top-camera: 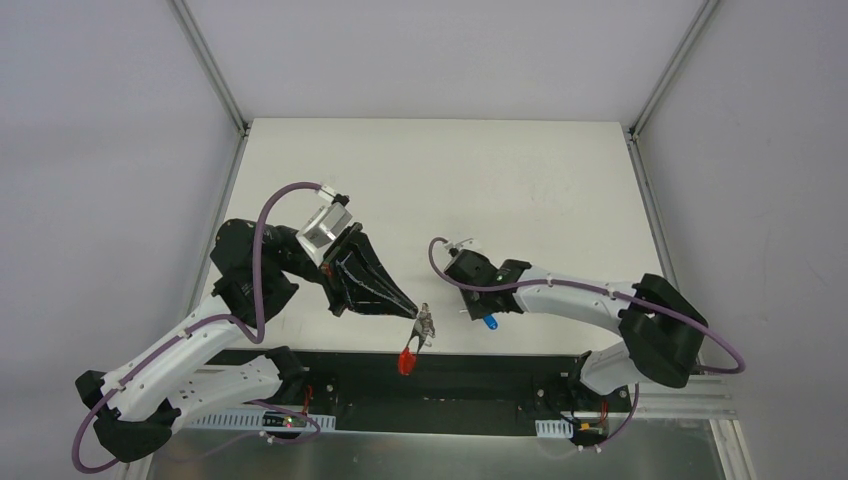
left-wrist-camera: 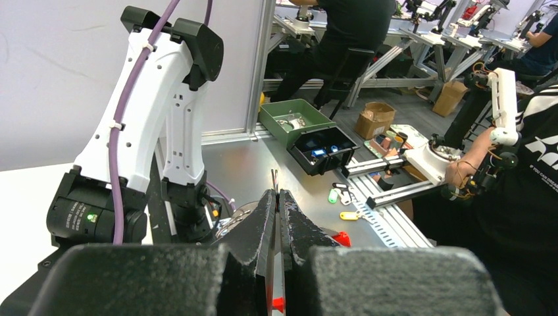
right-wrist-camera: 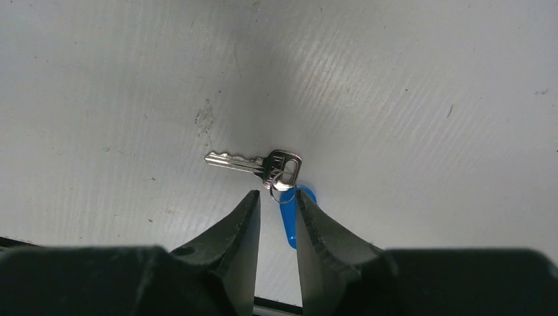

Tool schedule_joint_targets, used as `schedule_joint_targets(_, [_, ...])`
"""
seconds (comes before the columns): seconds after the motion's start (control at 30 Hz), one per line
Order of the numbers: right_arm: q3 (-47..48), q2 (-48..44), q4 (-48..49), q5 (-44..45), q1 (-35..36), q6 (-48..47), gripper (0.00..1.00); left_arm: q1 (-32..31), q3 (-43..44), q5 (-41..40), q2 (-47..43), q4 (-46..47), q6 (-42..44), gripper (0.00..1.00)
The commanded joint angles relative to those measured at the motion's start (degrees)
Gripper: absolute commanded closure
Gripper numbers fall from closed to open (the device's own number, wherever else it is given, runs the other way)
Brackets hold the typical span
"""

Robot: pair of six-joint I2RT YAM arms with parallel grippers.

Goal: Put the keys on the keyring

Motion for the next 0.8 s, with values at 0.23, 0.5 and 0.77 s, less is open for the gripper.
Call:
schedule_joint_targets(0.23, [3.99, 3.91, -2.72, 1.37, 1.21, -1.04, 0.76, -0.47, 0.80, 0.44, -1.21, 1.26, 1.62, 1.00])
schedule_joint_targets(0.5, [4.40, 4.25, -3.45, 2.90, 1.36, -1.05, 0.81, -0.45, 1.07, 0.66, -1.11, 0.41, 2.28, 1.00])
schedule_joint_targets(0.77, [5.38, 5.68, -4.24, 3.55, 1.31, -1.13, 0.82, -0.44, 1.04, 0.61, -1.25, -0.14, 2.73, 1.00])
